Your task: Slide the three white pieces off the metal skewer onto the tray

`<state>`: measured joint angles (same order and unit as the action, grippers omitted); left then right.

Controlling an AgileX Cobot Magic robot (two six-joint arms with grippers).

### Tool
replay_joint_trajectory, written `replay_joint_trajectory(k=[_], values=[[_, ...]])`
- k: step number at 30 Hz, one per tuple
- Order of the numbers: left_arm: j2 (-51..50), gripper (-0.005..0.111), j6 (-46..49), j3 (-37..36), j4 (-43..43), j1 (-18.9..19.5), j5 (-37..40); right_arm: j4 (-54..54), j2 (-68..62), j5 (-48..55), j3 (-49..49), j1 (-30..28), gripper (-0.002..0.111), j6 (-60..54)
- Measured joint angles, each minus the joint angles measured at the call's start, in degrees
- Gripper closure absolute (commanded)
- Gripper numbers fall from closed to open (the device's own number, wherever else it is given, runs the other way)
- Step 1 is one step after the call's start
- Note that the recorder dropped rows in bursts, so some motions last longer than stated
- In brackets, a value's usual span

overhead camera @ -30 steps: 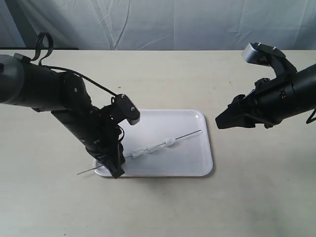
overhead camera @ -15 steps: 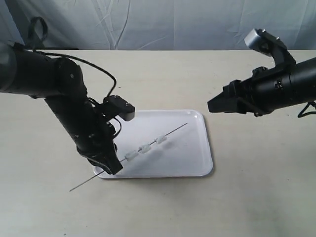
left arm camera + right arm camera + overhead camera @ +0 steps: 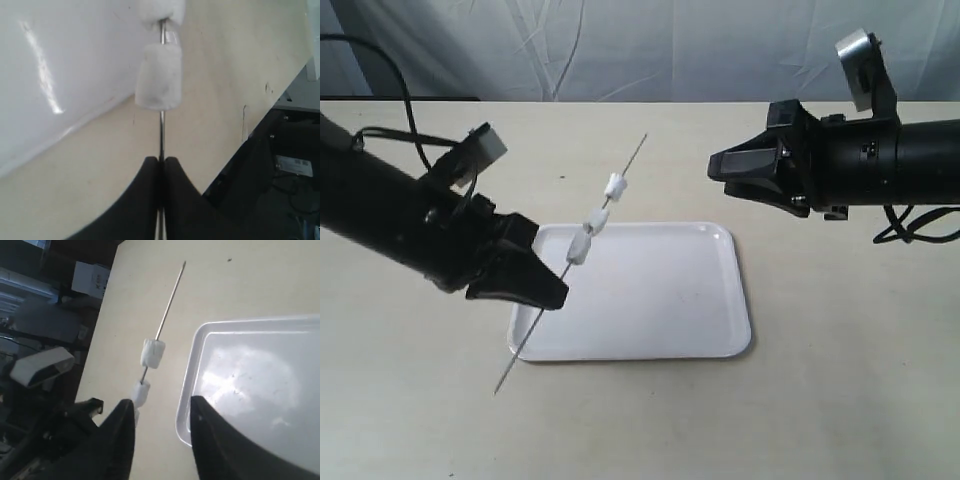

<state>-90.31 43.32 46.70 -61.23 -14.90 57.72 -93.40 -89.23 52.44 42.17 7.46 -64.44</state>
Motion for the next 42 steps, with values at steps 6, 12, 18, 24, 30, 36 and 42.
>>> replay_joint_trajectory(k=[6, 12, 18, 24, 30, 36, 42], values=[[0.13, 0.107, 10.33, -12.32, -11.88, 0.0, -6.97, -3.86, -4.0, 3.0, -4.59, 0.0, 0.073, -1.66], [0.13, 0.107, 29.92, -21.81, -35.76, 0.0, -7.18, -5.88, -10.46, 3.58, -5.69, 5.7, 0.073, -7.24], [0.15, 0.107, 29.09, -23.93, -35.86, 0.0, -1.97, -6.01, -12.17, 0.68, 0.47, 14.52, 0.071, -9.21], [0.15, 0.107, 28.94, -24.37, -36.73, 0.0, 3.52, -6.01, -12.17, -3.38, 3.71, 18.0, 0.054, -7.8], [0.25, 0.107, 28.71, -24.37, -37.49, 0.0, 6.81, -6.13, -12.17, -7.14, 5.25, 18.27, 0.057, -4.3], [0.25, 0.107, 28.83, -26.48, -37.29, 0.0, 8.15, -6.13, -12.17, -8.11, 6.0, 18.27, 0.057, -3.97], [0.25, 0.107, 32.25, -29.23, -37.68, 0.0, 7.75, -6.13, -12.17, -8.69, 6.49, 18.89, 0.057, -3.41]])
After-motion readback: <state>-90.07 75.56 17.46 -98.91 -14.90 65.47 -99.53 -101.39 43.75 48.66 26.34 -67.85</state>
